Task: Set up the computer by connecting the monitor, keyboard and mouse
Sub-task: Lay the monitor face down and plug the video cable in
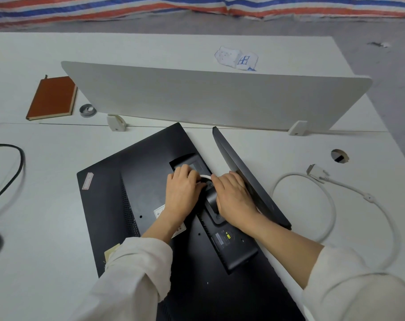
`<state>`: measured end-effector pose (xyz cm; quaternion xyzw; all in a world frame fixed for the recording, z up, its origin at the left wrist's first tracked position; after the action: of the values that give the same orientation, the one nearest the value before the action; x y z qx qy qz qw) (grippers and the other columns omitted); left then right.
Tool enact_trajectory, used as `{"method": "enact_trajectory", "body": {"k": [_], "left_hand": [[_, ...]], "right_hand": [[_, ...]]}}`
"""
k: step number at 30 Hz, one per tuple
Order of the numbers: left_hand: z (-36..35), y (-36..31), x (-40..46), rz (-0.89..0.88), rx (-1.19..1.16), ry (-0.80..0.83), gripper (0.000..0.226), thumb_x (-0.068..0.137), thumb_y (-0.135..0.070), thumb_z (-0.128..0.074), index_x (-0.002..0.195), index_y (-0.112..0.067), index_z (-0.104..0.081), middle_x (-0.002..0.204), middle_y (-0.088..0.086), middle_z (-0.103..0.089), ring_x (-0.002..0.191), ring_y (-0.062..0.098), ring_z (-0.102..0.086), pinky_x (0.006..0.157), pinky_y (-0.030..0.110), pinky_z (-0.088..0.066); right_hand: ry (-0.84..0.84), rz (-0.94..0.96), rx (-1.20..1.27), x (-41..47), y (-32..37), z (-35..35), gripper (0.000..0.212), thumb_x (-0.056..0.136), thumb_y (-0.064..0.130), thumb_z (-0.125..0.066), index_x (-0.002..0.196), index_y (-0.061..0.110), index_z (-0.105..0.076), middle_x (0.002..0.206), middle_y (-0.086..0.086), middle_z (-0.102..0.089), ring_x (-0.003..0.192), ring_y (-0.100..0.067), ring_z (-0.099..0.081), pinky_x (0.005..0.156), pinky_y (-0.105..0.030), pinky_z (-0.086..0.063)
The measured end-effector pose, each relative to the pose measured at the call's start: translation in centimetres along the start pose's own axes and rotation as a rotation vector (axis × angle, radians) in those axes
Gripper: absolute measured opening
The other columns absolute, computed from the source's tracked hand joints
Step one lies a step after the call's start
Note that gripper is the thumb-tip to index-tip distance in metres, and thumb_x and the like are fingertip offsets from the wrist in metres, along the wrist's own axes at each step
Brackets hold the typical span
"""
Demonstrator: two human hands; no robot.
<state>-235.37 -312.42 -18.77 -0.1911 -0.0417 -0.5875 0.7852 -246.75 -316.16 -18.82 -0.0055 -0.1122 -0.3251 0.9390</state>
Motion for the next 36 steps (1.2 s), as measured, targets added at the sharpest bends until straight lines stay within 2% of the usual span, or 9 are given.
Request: {"method": "enact_trajectory", "body": {"k": [3,6,9,12,16,22,30,33,36], "left_hand": [[-0.11,-0.10,-0.03,-0.034,0.045,0.022,0.013,0.072,-0.014,-0.076,0.067,-0.009,-0.064,0.075,0.005,-0.055,0.068,0.027,-0.055,0.054,0.032,-0.036],[-0.25,-0.20,-0.14,-0.073,0.100,0.010,0.028,0.085,-0.023,-0.047,0.068,-0.011,-0.065,0.075,0.004,-0.054,0.066,0.025,-0.054,0.053,0.031,-0.034],[-0.22,-0.19,-0.31,-0.066,0.053,0.045,0.013,0.080,-0.019,-0.065,0.072,-0.008,-0.062,0.078,0.007,-0.055,0.067,0.028,-0.055,0.056,0.034,-0.037],[-0.26,-0.09,-0.11,-0.034,0.024,0.078,0.017,0.070,-0.010,-0.078,0.071,-0.008,-0.061,0.076,0.008,-0.053,0.065,0.027,-0.054,0.056,0.033,-0.036],[-0.30,-0.25,-0.12,-0.047,0.047,0.072,0.017,0.070,-0.008,-0.077,0.069,-0.011,-0.060,0.071,0.004,-0.053,0.060,0.025,-0.053,0.056,0.032,-0.031],[-0.38,0.24,-0.09,0.031,-0.070,0.090,0.007,0.076,-0.007,-0.071,0.075,-0.007,-0.063,0.076,0.007,-0.052,0.069,0.027,-0.053,0.065,0.033,-0.030],[-0.48,0.18,-0.31,0.000,-0.083,0.075,0.013,0.076,-0.013,-0.072,0.081,-0.008,-0.061,0.080,0.007,-0.053,0.069,0.025,-0.054,0.066,0.037,-0.039],[-0.43,0.03,-0.10,0.010,-0.097,0.077,0.009,0.076,-0.003,-0.070,0.076,-0.006,-0.062,0.077,0.008,-0.051,0.066,0.026,-0.052,0.065,0.036,-0.037],[-0.74,-0.08,-0.21,-0.024,-0.050,0.102,0.011,0.074,0.000,-0.069,0.074,-0.007,-0.061,0.075,0.007,-0.050,0.065,0.025,-0.052,0.063,0.034,-0.037]], "right_hand": [[0.010,0.004,-0.005,-0.05,0.04,-0.15,0.048,0.066,0.010,-0.045,0.110,0.000,-0.063,0.085,-0.008,-0.064,0.081,-0.028,-0.062,0.098,-0.037,-0.029],[0.018,-0.010,-0.003,0.04,0.14,0.06,0.054,0.069,0.012,-0.030,0.109,0.001,-0.064,0.084,-0.007,-0.064,0.081,-0.027,-0.062,0.098,-0.037,-0.030],[0.014,-0.014,0.009,0.06,0.25,0.26,0.055,0.069,0.012,-0.028,0.108,0.001,-0.064,0.084,-0.008,-0.064,0.080,-0.027,-0.062,0.097,-0.037,-0.030],[0.022,-0.014,0.002,0.04,0.23,0.15,0.055,0.069,0.012,-0.028,0.110,0.000,-0.064,0.085,-0.008,-0.064,0.081,-0.028,-0.062,0.098,-0.036,-0.030],[0.025,-0.019,0.000,0.13,0.20,0.12,0.055,0.068,0.013,-0.029,0.109,0.001,-0.064,0.084,-0.008,-0.064,0.081,-0.029,-0.061,0.097,-0.035,-0.030],[0.032,-0.013,-0.004,0.02,0.21,0.06,0.055,0.068,0.013,-0.030,0.109,0.001,-0.063,0.085,-0.008,-0.064,0.081,-0.028,-0.062,0.096,-0.035,-0.030],[0.004,0.000,-0.027,0.02,0.14,0.02,0.050,0.061,0.008,-0.054,0.110,0.001,-0.064,0.085,-0.008,-0.064,0.081,-0.028,-0.062,0.099,-0.036,-0.029],[0.021,-0.004,-0.024,-0.02,0.07,-0.18,0.054,0.058,0.007,-0.065,0.111,0.001,-0.063,0.086,-0.008,-0.064,0.082,-0.028,-0.062,0.099,-0.037,-0.029],[0.013,-0.002,-0.023,-0.03,0.10,-0.17,0.051,0.059,0.007,-0.062,0.110,0.001,-0.063,0.085,-0.008,-0.064,0.082,-0.028,-0.062,0.099,-0.038,-0.029]]}}
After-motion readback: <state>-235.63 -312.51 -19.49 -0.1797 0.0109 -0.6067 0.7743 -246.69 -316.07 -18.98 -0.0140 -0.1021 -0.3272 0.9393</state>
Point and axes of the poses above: each hand's wrist, its own x-axis towards the middle knuckle, its own z-axis out of the back of the hand, y = z × x, the point moved 6 cm from there along x, towards the middle knuckle
